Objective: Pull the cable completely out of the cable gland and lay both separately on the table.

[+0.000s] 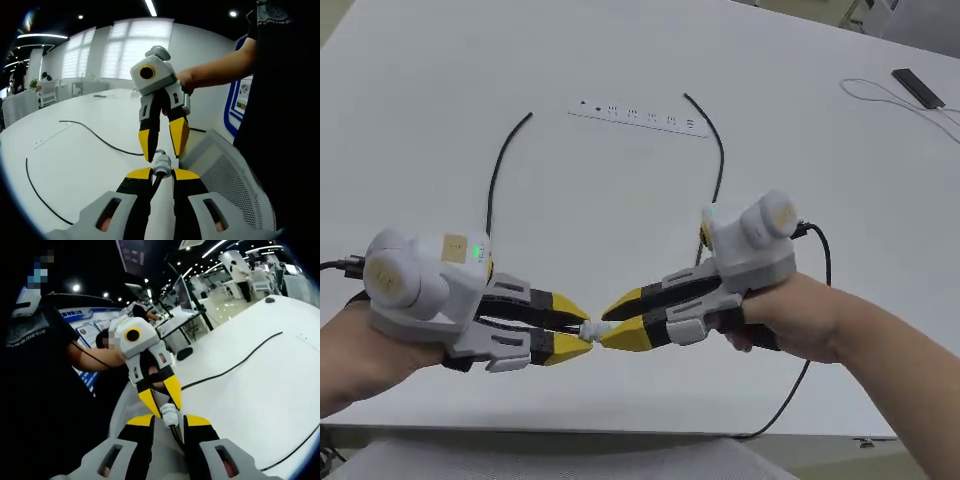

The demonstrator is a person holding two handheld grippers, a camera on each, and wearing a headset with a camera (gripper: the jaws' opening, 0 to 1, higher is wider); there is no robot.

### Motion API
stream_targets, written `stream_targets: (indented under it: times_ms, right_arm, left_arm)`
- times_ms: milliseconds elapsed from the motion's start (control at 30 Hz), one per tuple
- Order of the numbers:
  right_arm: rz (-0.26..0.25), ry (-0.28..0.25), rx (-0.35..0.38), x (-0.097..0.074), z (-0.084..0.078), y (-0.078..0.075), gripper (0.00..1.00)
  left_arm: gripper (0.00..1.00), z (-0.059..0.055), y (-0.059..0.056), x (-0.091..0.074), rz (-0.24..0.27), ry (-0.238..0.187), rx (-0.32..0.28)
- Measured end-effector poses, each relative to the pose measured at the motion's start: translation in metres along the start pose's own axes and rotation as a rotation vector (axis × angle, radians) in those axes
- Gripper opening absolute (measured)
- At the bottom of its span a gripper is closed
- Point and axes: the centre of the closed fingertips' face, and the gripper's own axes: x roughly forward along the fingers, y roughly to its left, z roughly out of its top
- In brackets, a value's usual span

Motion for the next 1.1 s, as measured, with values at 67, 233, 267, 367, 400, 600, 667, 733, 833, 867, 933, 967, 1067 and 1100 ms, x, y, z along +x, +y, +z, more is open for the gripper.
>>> stream_targets:
  times_ms: [67,233,267,367,400,600,667,733,833,867,933,967,1067,1100]
  right_arm:
    - [-0.001,0.008,0.004,0.001,-0.001,-0.001,0.19]
    - [0.011,0.023,0.003,0.002,-0.005,0.0,0.15]
    - [0.014,0.025,0.005,0.002,-0.006,0.001,0.15]
    - [0.021,0.027,0.003,0.003,-0.006,0.002,0.11]
    - [0.021,0.029,0.003,0.003,-0.007,0.001,0.1]
    - [0.008,0.029,-0.02,0.003,-0.008,0.001,0.09]
    - [0.002,0.038,-0.044,0.003,-0.008,0.002,0.09]
    - [-0.016,0.057,-0.113,0.004,-0.009,0.001,0.08]
    - [-0.054,0.095,-0.229,0.005,-0.011,0.002,0.08]
    - [-0.065,0.102,-0.253,0.006,-0.011,0.003,0.08]
    - [-0.09,0.119,-0.318,0.006,-0.012,0.004,0.08]
    - [-0.112,0.122,-0.345,0.006,-0.012,0.004,0.08]
    - [-0.158,0.133,-0.401,0.006,-0.011,0.004,0.08]
    - [-0.187,0.134,-0.433,0.005,-0.011,0.003,0.08]
  left_arm:
    - [0.15,0.0,0.0,0.0,0.0,0.001,0.005]
    - [0.15,0.0,0.001,0.001,-0.005,0.003,0.004]
    - [0.15,0.0,0.001,0.001,-0.006,0.002,0.001]
    - [0.15,0.0,0.001,0.002,-0.01,0.004,-0.003]
    - [0.15,0.0,0.001,0.003,-0.013,0.004,-0.003]
    - [0.15,-0.002,0.001,0.004,-0.015,0.009,-0.013]
    - [0.15,-0.002,0.0,0.004,-0.017,0.011,-0.014]
    - [0.15,-0.002,0.0,0.004,-0.019,0.012,-0.017]
    - [0.15,-0.004,-0.001,0.004,-0.024,0.015,-0.035]
    - [0.15,-0.004,-0.001,0.004,-0.025,0.016,-0.041]
    - [0.15,-0.005,-0.002,0.004,-0.029,0.019,-0.052]
    - [0.15,-0.005,-0.002,0.004,-0.029,0.019,-0.058]
    - [0.15,-0.004,-0.002,0.004,-0.03,0.016,-0.075]
    - [0.15,-0.004,-0.001,0.004,-0.028,0.015,-0.087]
